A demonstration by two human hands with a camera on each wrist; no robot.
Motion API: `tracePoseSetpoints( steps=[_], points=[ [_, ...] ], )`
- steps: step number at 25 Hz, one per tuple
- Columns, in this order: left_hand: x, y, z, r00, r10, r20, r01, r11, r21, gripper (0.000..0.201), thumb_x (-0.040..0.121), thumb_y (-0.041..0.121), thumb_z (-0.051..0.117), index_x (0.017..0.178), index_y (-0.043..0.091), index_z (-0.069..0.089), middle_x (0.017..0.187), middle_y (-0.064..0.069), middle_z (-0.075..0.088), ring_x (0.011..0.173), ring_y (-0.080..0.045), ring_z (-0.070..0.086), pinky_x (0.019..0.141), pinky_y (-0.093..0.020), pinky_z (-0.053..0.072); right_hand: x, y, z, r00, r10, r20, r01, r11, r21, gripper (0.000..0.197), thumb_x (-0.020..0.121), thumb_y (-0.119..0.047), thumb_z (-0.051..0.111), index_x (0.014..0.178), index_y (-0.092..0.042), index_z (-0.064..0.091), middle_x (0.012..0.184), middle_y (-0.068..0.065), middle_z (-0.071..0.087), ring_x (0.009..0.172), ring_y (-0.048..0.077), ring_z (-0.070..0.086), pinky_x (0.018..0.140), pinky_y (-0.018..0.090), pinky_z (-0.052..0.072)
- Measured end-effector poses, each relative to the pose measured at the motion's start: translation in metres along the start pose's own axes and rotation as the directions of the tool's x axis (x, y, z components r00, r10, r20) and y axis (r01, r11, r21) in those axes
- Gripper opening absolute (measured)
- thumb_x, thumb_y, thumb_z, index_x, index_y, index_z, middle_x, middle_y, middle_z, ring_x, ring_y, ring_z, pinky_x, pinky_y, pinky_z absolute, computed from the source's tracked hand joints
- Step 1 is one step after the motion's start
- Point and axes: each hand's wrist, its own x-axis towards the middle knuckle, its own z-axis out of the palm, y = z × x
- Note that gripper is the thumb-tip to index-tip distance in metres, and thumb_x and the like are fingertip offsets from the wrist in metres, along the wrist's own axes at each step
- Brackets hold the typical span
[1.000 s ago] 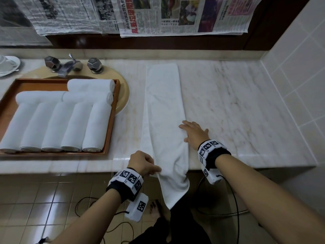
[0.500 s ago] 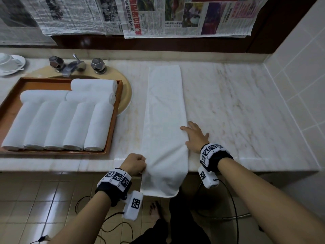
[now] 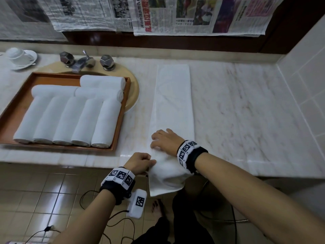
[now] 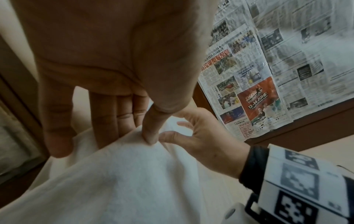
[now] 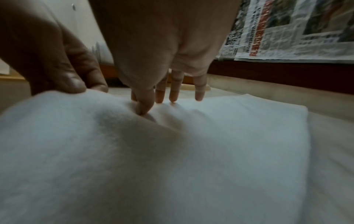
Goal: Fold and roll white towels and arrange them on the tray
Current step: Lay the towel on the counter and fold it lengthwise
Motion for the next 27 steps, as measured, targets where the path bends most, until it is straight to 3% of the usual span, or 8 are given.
tracePoseSetpoints(
  steps=[4, 8, 12, 17, 20, 22, 25, 27],
  points=[
    [-0.001, 0.001, 0.0, 1.0, -0.022, 0.004, 0.022, 1.0, 0.012, 0.026, 0.091, 0.02, 0.065, 0.069, 0.013, 0.052, 0.07, -0.007, 0.056, 0.062, -0.019, 0.055, 0.06, -0.029, 0.049, 0.011, 0.001, -0.016, 0.998, -0.054, -0.032, 0.049, 0.99, -0.128, 0.026, 0.096, -0.005, 0.044, 0.115, -0.018, 0.057, 0.133, 0.003, 0.047, 0.134, 0.025, 0.032, 0.112, 0.058, 0.017],
    [-0.002, 0.002, -0.002, 0.998, -0.061, 0.033, 0.062, 0.997, -0.041, 0.024, 0.095, 0.016, 0.057, 0.073, 0.011, 0.051, 0.078, -0.011, 0.059, 0.073, -0.024, 0.06, 0.075, -0.038, 0.054, 0.019, 0.003, -0.023, 0.999, -0.035, 0.013, 0.037, 0.983, -0.182, 0.036, 0.093, 0.005, 0.042, 0.122, -0.015, 0.051, 0.128, 0.003, 0.049, 0.138, 0.025, 0.028, 0.11, 0.069, 0.009],
    [-0.005, 0.0, 0.002, 0.996, -0.078, -0.043, 0.078, 0.997, -0.011, 0.028, 0.094, 0.02, 0.056, 0.069, 0.011, 0.049, 0.073, -0.007, 0.053, 0.069, -0.021, 0.054, 0.066, -0.031, 0.049, 0.026, 0.004, -0.026, 0.998, -0.027, 0.048, 0.036, 0.978, -0.207, 0.033, 0.099, -0.002, 0.036, 0.125, -0.016, 0.052, 0.129, 0.001, 0.05, 0.14, 0.026, 0.027, 0.109, 0.073, 0.005],
    [-0.006, 0.0, 0.006, 0.988, -0.149, -0.029, 0.151, 0.986, 0.078, 0.02, 0.093, 0.025, 0.055, 0.087, 0.006, 0.059, 0.087, -0.01, 0.059, 0.076, -0.024, 0.056, 0.062, -0.028, 0.044, 0.027, 0.006, -0.025, 0.999, -0.009, 0.049, 0.02, 0.976, -0.216, 0.03, 0.101, -0.006, 0.035, 0.125, -0.015, 0.051, 0.125, 0.002, 0.049, 0.136, 0.027, 0.03, 0.107, 0.075, 0.003],
    [-0.006, 0.001, 0.0, 0.976, -0.105, -0.193, 0.139, 0.974, 0.177, 0.029, 0.085, 0.032, 0.067, 0.08, 0.004, 0.068, 0.081, -0.006, 0.071, 0.071, -0.022, 0.066, 0.061, -0.026, 0.052, 0.032, 0.004, -0.028, 0.999, -0.008, 0.032, 0.015, 0.976, -0.218, 0.033, 0.099, -0.001, 0.034, 0.123, -0.016, 0.05, 0.12, 0.001, 0.053, 0.135, 0.027, 0.032, 0.107, 0.074, 0.003],
    [-0.004, 0.004, -0.003, 0.958, -0.094, -0.27, 0.145, 0.974, 0.175, 0.019, 0.083, 0.026, 0.07, 0.078, 0.008, 0.07, 0.077, -0.008, 0.072, 0.071, -0.023, 0.069, 0.066, -0.03, 0.058, 0.034, 0.005, -0.024, 1.0, 0.003, 0.017, 0.001, 0.975, -0.223, 0.033, 0.099, 0.0, 0.034, 0.121, -0.017, 0.051, 0.117, 0.001, 0.055, 0.131, 0.028, 0.036, 0.107, 0.074, 0.004],
    [-0.004, 0.007, -0.004, 0.964, -0.135, -0.228, 0.179, 0.966, 0.186, 0.017, 0.086, 0.017, 0.064, 0.075, 0.005, 0.067, 0.07, -0.011, 0.07, 0.058, -0.023, 0.065, 0.06, -0.03, 0.057, 0.038, 0.004, -0.023, 0.999, -0.001, 0.04, 0.011, 0.968, -0.251, 0.03, 0.101, -0.005, 0.035, 0.121, -0.018, 0.053, 0.117, 0.001, 0.054, 0.131, 0.028, 0.035, 0.105, 0.076, 0.002],
    [-0.003, 0.005, -0.004, 0.969, -0.138, -0.204, 0.179, 0.964, 0.196, 0.019, 0.087, 0.015, 0.062, 0.072, 0.005, 0.065, 0.073, -0.014, 0.07, 0.061, -0.025, 0.065, 0.066, -0.034, 0.059, 0.042, 0.003, -0.025, 0.999, -0.008, 0.05, 0.02, 0.967, -0.254, 0.03, 0.101, -0.007, 0.033, 0.121, -0.018, 0.052, 0.116, 0.0, 0.056, 0.132, 0.028, 0.035, 0.105, 0.076, 0.0]
  ],
)
